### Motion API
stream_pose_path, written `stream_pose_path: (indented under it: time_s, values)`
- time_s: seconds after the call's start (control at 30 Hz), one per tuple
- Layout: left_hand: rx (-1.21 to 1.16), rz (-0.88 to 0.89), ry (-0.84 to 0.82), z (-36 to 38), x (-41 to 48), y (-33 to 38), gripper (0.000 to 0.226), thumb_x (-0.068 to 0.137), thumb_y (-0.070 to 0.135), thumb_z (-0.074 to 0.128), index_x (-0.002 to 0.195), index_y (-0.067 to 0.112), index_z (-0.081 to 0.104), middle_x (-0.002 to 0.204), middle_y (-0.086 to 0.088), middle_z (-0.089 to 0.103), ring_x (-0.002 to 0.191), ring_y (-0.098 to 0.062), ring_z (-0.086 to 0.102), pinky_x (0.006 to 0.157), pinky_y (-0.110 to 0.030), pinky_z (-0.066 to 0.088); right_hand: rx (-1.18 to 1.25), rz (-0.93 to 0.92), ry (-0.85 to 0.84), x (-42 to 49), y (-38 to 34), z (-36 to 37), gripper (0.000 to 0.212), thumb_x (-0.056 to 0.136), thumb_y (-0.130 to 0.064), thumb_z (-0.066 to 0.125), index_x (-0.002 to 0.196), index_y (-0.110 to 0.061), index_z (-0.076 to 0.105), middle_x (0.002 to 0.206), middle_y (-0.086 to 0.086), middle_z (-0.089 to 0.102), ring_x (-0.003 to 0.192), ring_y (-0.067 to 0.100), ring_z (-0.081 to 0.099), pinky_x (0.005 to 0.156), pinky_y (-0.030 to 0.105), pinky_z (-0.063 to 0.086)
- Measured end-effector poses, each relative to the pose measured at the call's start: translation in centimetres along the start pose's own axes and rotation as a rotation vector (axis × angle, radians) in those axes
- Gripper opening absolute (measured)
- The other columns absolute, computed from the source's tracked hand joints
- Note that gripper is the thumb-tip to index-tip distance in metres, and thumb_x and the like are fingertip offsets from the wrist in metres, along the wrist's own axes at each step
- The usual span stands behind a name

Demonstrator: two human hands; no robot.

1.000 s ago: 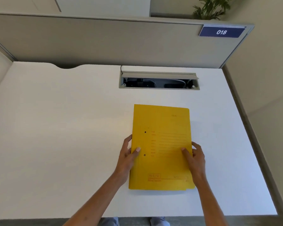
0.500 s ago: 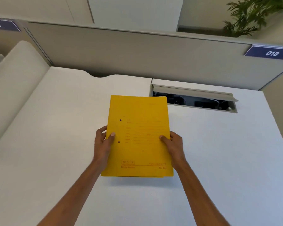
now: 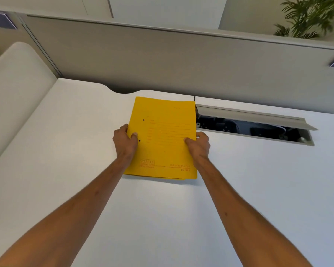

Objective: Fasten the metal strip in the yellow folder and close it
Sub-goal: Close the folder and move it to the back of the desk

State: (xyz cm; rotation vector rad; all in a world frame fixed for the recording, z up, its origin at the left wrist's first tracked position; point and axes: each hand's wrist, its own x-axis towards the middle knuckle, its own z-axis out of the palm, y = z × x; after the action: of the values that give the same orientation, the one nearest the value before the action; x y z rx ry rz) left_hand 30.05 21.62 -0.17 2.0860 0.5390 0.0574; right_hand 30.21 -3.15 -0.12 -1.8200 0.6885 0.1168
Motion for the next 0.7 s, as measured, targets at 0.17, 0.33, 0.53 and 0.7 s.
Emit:
stream_pose_path:
  time_s: [0.17,0.33,0.53,0.7]
  values:
    - [0.133,0.021,0.069,1.4,1.0,0.0,0.056,0.107,0.021,0.063,0.159,0.006,0.046,0.154,-0.026,0.048,0.144,-0.046,0.044,0.119,-0.062,0.038,-0.034,-0.034,0.026,1.6,0.0,1.1,0.030,0.094,-0.019,0.074,0.121,-0.011,0.066,0.106,0.007,0.069,0.095,0.030,0.066,0.088,0.043,0.058]
    - [0.211,0.066,0.101,1.7,1.2,-0.2,0.058,0.108,0.025,0.062,0.160,0.009,0.042,0.156,-0.022,0.048,0.145,-0.044,0.042,0.118,-0.061,0.035,-0.095,-0.068,0.023,2.3,-0.4,1.6,0.028,0.095,-0.021,0.073,0.119,-0.011,0.063,0.103,0.006,0.067,0.097,0.033,0.069,0.080,0.038,0.053]
    - [0.288,0.106,0.102,1.8,0.8,-0.8,0.057,0.108,0.029,0.061,0.159,0.008,0.042,0.155,-0.021,0.049,0.143,-0.042,0.043,0.117,-0.060,0.034,-0.189,-0.109,0.017,2.2,-0.6,1.7,0.032,0.098,-0.024,0.073,0.122,-0.009,0.061,0.115,0.015,0.073,0.093,0.029,0.065,0.077,0.035,0.048]
    - [0.348,0.152,0.063,1.6,0.5,-1.1,0.059,0.109,0.032,0.060,0.159,0.008,0.040,0.158,-0.020,0.046,0.144,-0.042,0.043,0.116,-0.060,0.036,-0.316,-0.184,0.044,1.5,-0.7,1.7,0.041,0.098,-0.031,0.075,0.127,-0.007,0.059,0.126,0.016,0.071,0.113,0.036,0.069,0.086,0.041,0.054]
